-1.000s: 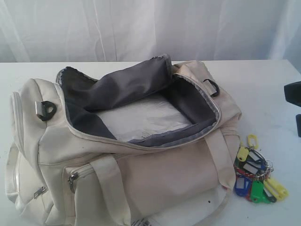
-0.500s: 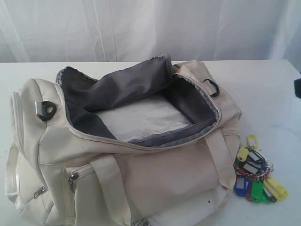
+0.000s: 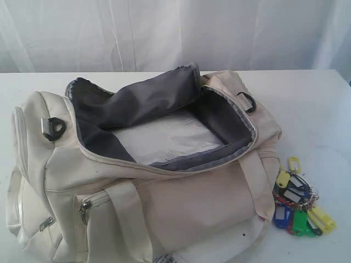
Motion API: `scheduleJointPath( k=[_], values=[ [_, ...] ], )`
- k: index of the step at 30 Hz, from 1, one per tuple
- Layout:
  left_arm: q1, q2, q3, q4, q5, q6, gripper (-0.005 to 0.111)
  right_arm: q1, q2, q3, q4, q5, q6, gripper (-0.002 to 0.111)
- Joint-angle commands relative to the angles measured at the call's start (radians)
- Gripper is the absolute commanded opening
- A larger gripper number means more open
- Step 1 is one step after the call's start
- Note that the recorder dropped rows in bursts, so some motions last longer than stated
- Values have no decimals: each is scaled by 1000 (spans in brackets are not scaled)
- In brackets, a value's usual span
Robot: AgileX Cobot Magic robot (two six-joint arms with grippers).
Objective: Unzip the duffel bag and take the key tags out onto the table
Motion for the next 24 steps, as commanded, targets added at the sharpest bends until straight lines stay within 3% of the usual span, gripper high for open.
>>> scheduleJointPath(
  k=[1,16,20,24],
  values=[
    [0,-3,7,-13,-2,-1,0,-9,-16,13,1,-3,-2,0],
    [0,-3,7,-13,-2,-1,0,-9,-187,326,5,-3,-2,0],
    [0,-3,7,-13,-2,-1,0,-9,-201,443,16,-186,-2,0],
    [0,-3,7,-13,-2,-1,0,-9,-201,541,14,-248,-2,0]
  ],
)
